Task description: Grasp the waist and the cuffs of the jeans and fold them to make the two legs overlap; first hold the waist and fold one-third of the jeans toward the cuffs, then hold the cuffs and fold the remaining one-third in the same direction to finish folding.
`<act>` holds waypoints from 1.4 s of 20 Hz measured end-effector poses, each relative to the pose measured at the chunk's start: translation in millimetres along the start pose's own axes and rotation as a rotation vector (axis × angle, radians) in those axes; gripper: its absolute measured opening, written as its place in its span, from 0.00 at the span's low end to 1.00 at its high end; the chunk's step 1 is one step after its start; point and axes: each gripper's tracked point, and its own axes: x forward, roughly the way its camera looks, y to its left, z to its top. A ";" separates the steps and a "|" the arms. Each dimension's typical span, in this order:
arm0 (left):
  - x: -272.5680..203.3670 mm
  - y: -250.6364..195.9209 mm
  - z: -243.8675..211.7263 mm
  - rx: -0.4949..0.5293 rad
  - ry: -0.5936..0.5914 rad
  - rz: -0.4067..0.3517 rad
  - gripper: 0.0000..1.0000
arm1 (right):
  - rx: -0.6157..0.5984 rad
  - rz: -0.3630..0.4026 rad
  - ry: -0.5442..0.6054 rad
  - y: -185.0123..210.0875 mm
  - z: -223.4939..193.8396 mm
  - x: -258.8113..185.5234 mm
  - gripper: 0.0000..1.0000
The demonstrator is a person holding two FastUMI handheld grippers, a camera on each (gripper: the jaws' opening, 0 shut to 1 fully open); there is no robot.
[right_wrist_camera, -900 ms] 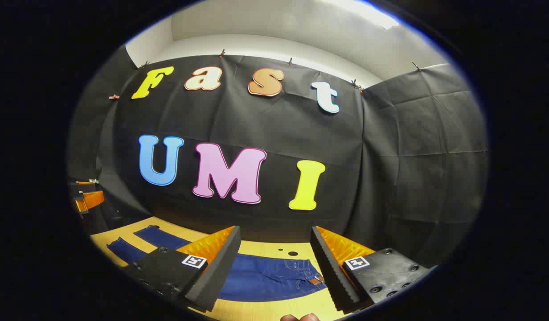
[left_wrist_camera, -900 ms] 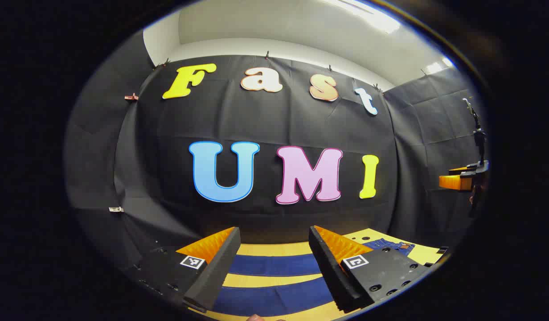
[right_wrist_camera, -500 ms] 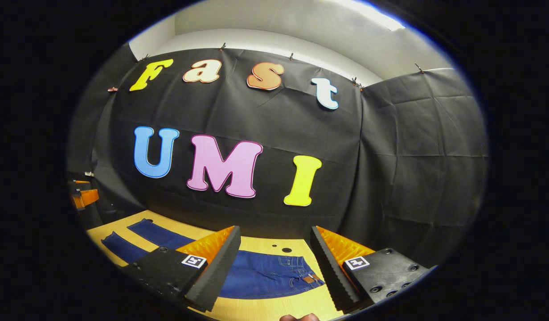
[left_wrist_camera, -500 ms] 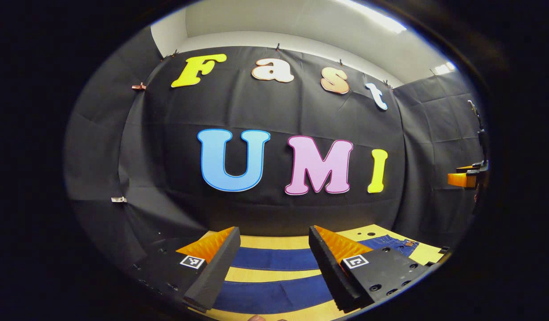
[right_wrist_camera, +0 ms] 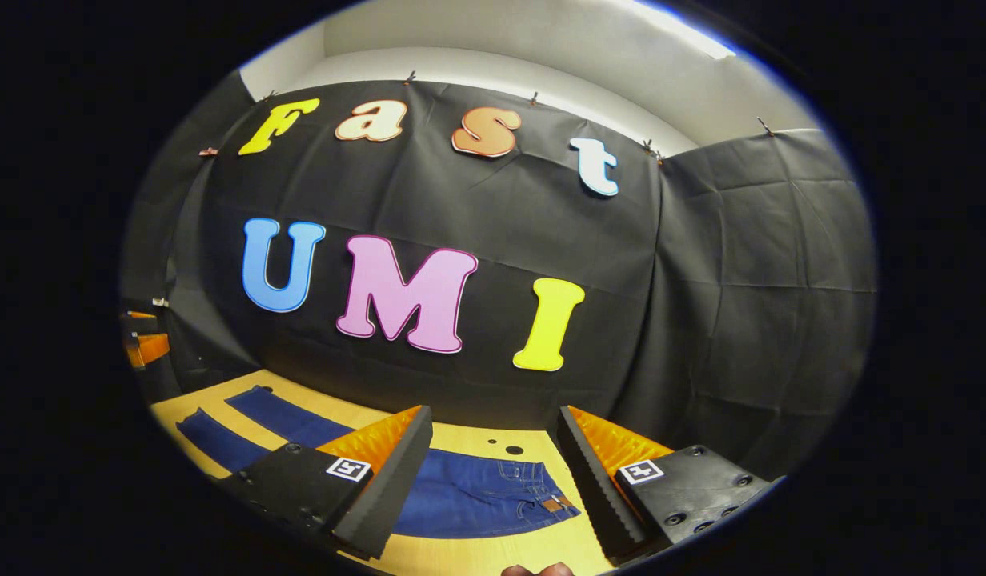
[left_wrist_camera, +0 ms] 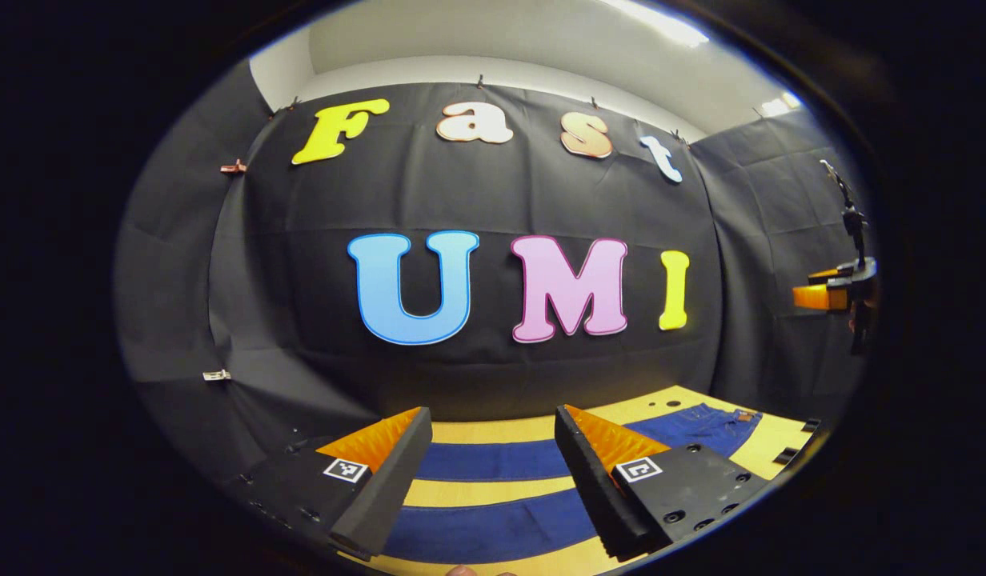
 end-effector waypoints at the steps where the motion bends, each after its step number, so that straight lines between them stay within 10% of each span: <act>1: -1.1 4.5 -7.0 0.045 0.019 -0.026 0.96 | -0.043 0.026 0.009 1.1 -6.1 5.2 0.95; 7: -0.8 13.5 -69.5 0.289 0.160 -0.225 0.98 | -0.227 0.078 0.040 -2.3 -30.4 30.6 0.96; 20: -16.7 69.1 -316.6 0.901 0.815 -0.811 0.98 | -0.686 0.590 0.273 82.3 -211.6 88.9 0.96; 28: -12.4 116.3 -367.3 0.950 1.034 -0.803 0.98 | -0.785 0.618 0.364 54.6 -263.6 111.2 0.97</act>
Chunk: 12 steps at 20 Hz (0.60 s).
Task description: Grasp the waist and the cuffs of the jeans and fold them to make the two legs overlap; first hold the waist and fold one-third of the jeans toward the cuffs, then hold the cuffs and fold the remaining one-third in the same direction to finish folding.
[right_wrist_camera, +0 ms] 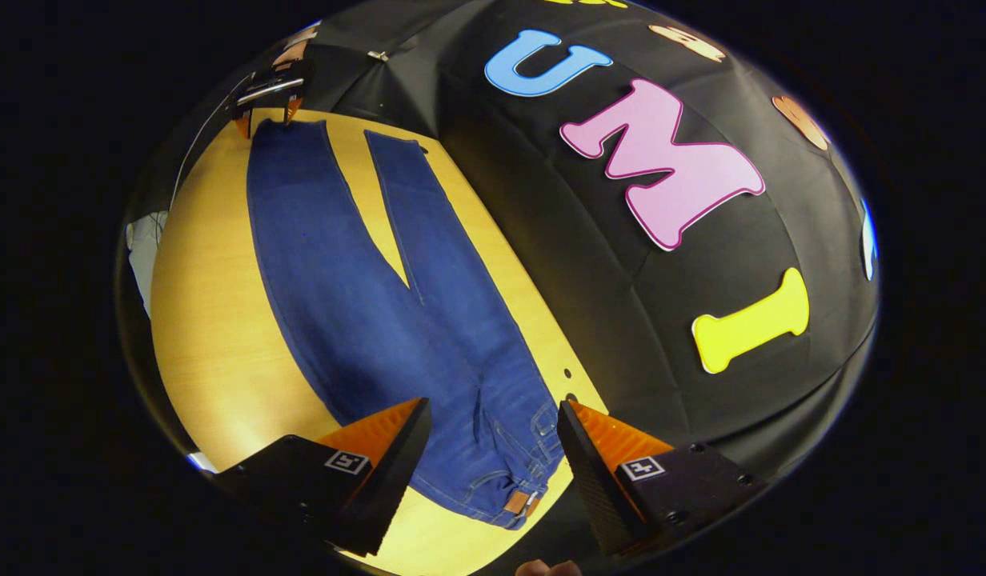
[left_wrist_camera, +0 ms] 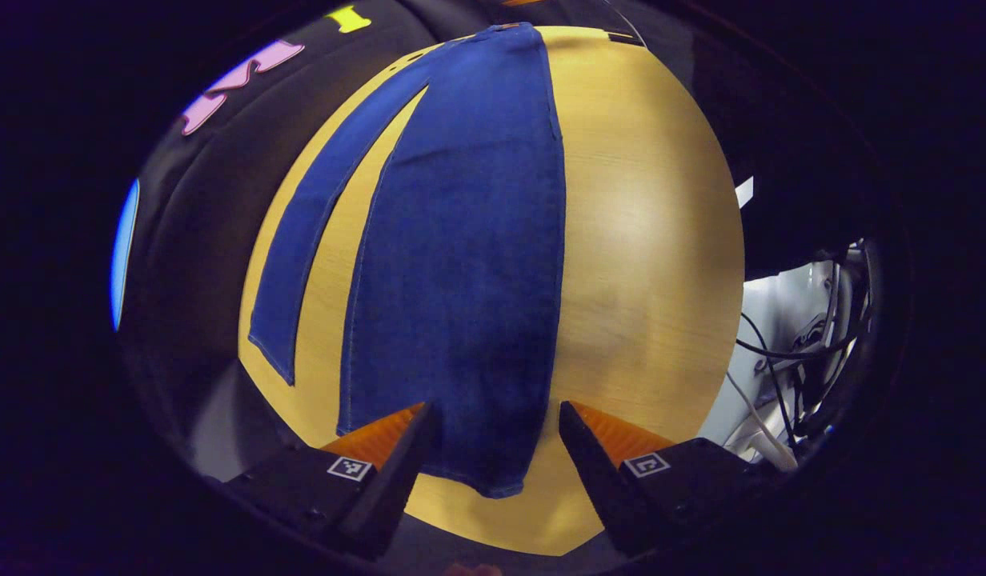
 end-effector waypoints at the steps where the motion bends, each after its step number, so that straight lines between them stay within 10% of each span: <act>1: -1.3 -2.1 0.6 0.008 0.000 -0.020 0.98 | -0.004 0.014 0.012 2.2 -7.4 0.8 0.97; 12: 8.6 19.1 6.5 0.134 -0.004 -0.017 0.95 | -0.405 0.261 0.181 46.7 -133.0 17.4 0.97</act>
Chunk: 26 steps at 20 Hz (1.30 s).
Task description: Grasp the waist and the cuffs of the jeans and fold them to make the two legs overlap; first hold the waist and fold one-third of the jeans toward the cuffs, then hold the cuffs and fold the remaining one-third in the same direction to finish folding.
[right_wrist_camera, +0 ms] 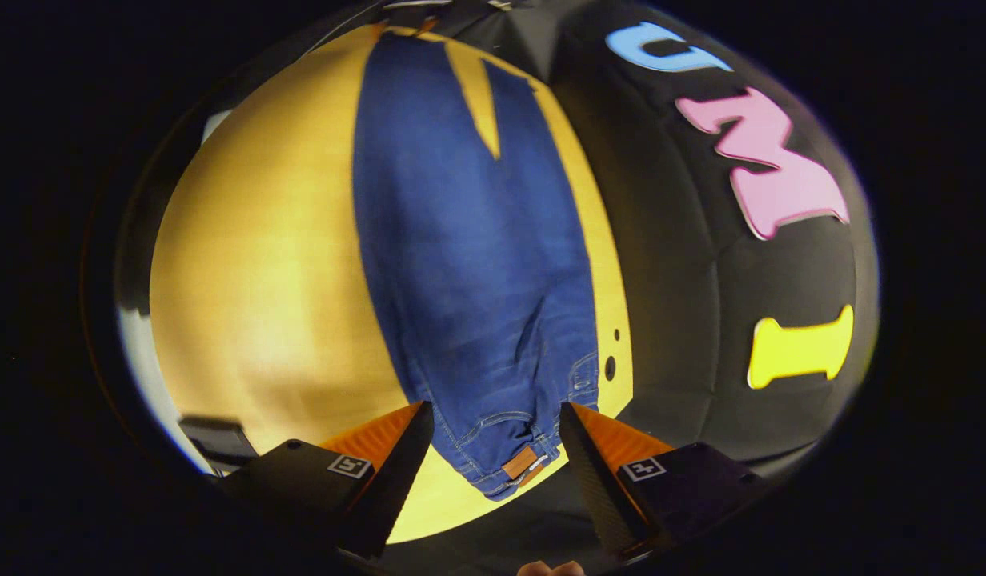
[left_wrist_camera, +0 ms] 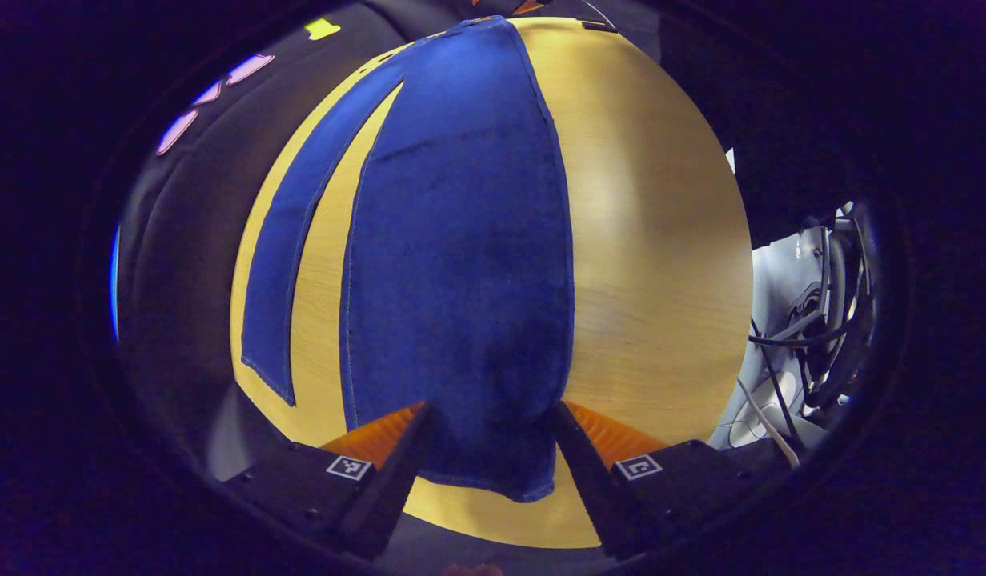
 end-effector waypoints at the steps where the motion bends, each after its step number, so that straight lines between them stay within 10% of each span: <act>1: 0.5 2.7 1.0 0.004 -0.006 -0.003 0.95 | -0.052 0.038 0.003 9.5 -4.0 8.0 0.96; 5: 5.3 12.3 7.2 -0.004 -0.030 -0.012 0.95 | -0.205 0.122 0.038 24.2 -19.4 31.0 0.96; 12: 7.6 14.9 11.1 0.045 -0.038 -0.016 0.95 | -0.109 0.210 0.097 13.7 -16.8 65.4 0.94; 16: 15.1 8.3 13.2 0.048 -0.004 -0.088 0.92 | -0.087 0.304 0.143 34.7 -18.1 62.8 0.39; 17: 15.2 1.2 13.0 0.053 -0.001 -0.123 0.88 | -0.089 0.307 0.149 36.0 -19.0 62.2 0.23; 18: 14.4 -8.2 14.5 0.067 0.000 -0.155 0.68 | -0.089 0.307 0.150 36.8 -20.2 61.7 0.35; 21: 12.1 -7.7 16.6 0.162 0.008 -0.076 0.10 | -0.057 0.269 0.165 34.7 -19.3 63.8 0.11; 26: 9.4 -4.4 19.1 0.228 0.021 0.003 0.06 | -0.049 0.189 0.155 34.0 -22.1 61.5 0.05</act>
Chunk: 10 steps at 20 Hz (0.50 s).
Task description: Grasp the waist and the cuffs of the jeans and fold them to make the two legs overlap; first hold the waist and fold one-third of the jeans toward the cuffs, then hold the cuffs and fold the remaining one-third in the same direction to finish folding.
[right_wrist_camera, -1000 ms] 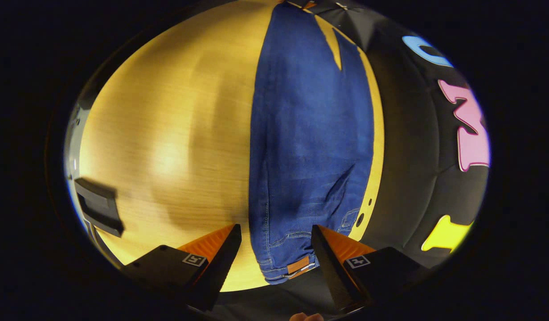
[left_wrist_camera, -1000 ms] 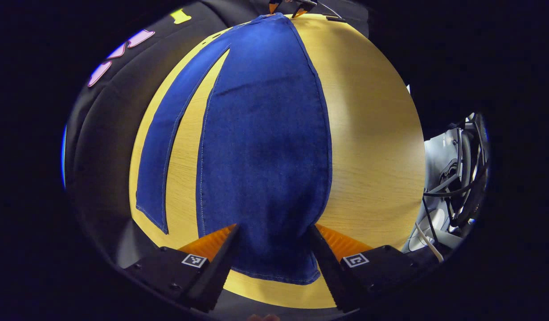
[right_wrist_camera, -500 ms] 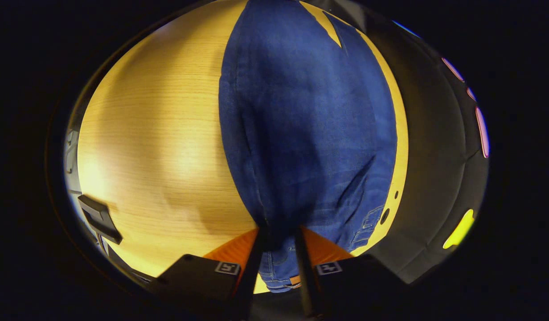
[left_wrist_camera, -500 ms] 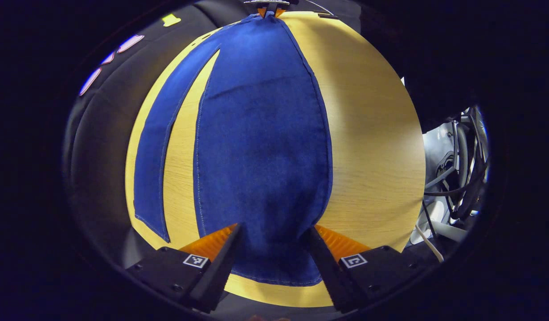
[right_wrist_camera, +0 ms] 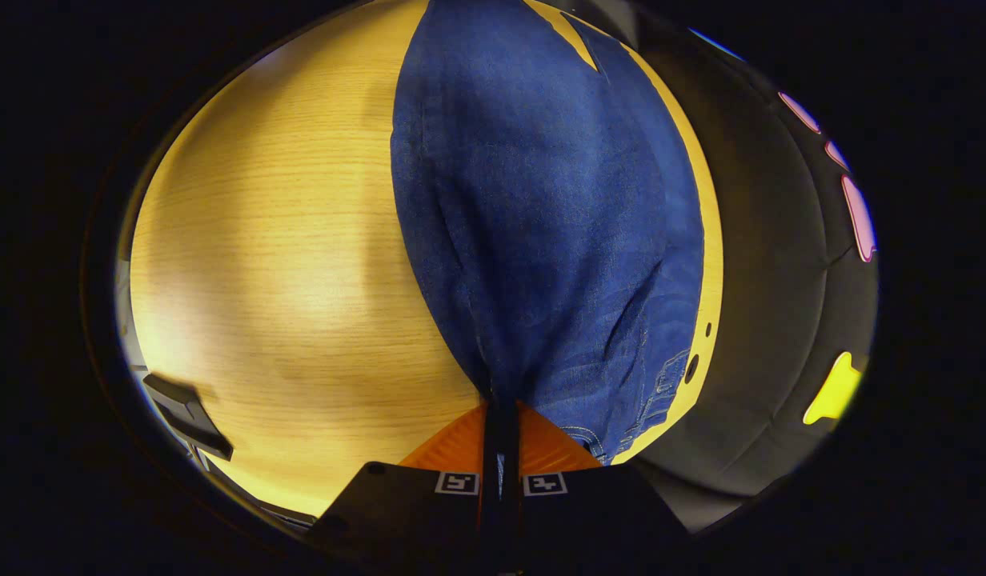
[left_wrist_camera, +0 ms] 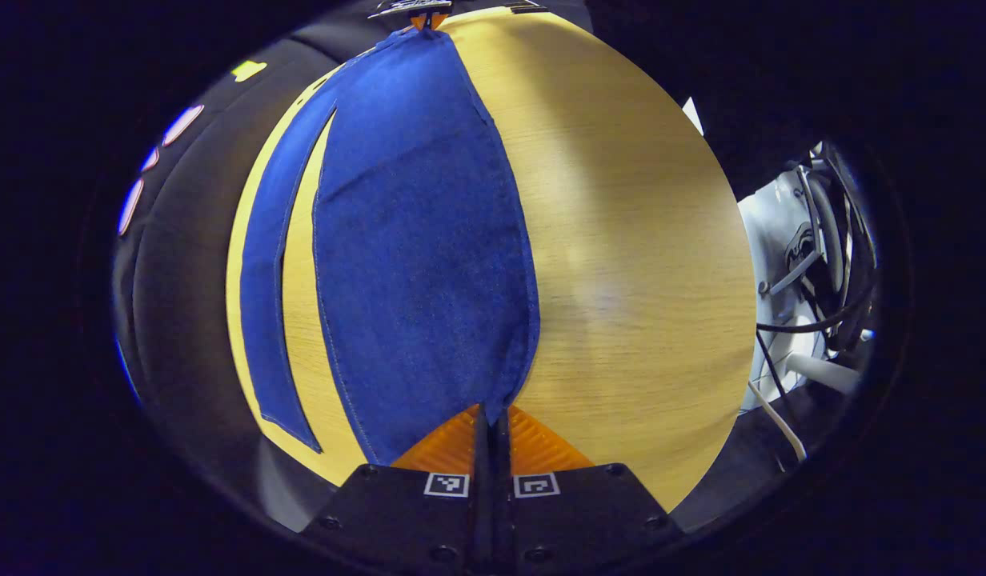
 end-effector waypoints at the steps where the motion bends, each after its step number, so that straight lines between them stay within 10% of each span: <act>1: -2.6 2.1 0.0 -0.008 -0.003 0.007 0.06 | 0.014 -0.005 -0.001 -0.6 -0.3 -1.0 0.05; 10: -32.6 62.5 0.1 -0.382 -0.114 0.048 0.06 | 0.441 -0.047 -0.124 -51.7 17.1 -54.4 0.05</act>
